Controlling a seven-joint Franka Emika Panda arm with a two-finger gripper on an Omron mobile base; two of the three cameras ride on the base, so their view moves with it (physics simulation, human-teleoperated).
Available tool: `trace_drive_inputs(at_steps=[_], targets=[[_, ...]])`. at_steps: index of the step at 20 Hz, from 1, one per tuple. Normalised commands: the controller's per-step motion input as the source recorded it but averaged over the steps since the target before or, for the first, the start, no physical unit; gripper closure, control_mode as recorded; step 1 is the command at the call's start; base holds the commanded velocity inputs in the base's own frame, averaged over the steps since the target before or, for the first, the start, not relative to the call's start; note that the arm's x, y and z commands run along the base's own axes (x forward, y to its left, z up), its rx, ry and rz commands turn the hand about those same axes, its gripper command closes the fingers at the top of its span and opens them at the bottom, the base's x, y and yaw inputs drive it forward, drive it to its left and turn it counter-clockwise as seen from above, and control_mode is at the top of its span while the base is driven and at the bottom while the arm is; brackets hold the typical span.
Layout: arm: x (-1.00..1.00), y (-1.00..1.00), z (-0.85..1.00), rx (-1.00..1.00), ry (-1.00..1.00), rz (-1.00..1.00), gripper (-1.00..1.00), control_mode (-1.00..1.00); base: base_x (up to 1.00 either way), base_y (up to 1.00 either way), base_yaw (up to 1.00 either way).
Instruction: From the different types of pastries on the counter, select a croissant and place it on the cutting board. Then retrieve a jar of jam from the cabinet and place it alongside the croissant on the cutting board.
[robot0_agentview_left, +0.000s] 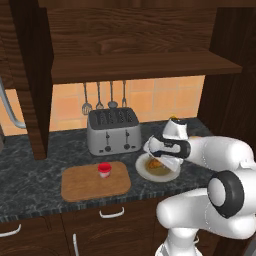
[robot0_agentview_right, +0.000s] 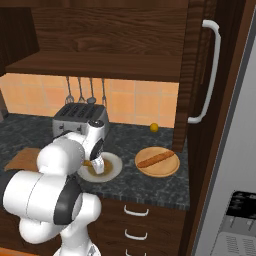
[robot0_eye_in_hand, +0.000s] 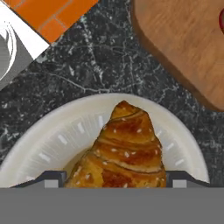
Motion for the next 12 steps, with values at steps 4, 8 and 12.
trace_drive_inputs(at_steps=[4,8,12], targets=[[-0.15,0.04,0.48,0.23,0.08,0.13,1.0,-1.0,0.0,0.0,0.0],[-0.2,0.3,0.34,0.1,0.23,0.18,1.0,-1.0,0.0,0.0,0.0],[-0.33,0.49,0.65,-0.06,0.13,0.34,1.0,-1.0,0.0,0.0,0.0]])
